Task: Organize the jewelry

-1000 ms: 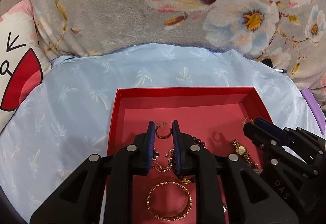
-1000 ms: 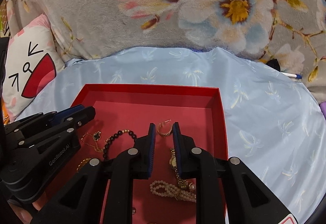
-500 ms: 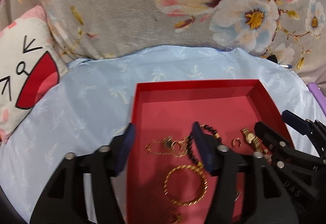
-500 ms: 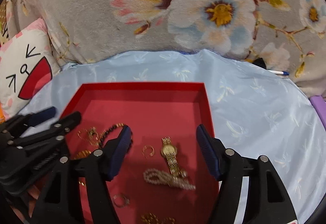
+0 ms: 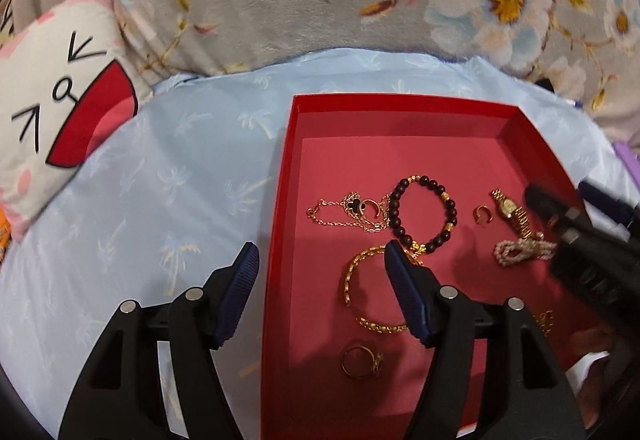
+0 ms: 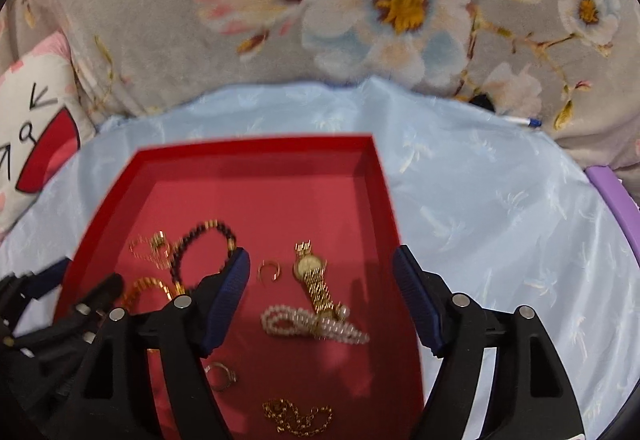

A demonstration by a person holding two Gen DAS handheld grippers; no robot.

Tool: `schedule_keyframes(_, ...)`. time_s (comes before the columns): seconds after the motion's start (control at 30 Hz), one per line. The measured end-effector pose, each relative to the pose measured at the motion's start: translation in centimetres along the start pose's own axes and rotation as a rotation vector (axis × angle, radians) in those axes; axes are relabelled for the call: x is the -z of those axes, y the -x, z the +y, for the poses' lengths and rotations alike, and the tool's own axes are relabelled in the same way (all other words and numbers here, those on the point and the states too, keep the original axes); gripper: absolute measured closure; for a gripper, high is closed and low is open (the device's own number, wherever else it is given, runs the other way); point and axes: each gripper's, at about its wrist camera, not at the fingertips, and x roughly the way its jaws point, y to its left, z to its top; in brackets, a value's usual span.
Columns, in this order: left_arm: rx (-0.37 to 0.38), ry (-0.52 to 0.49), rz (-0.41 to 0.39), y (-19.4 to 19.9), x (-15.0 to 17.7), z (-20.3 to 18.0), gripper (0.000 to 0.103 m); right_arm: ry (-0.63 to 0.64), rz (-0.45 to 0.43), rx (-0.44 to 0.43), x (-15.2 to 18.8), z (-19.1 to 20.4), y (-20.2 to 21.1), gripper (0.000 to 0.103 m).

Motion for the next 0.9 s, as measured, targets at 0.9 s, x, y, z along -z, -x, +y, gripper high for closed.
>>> schedule_keyframes(0.9, 0.065, -0.007, 0.047, 12.1, 12.0, -0.9, 0.038, 0.013, 0.087, -0.142, 12.1, -0.3, 11.9, 0.035)
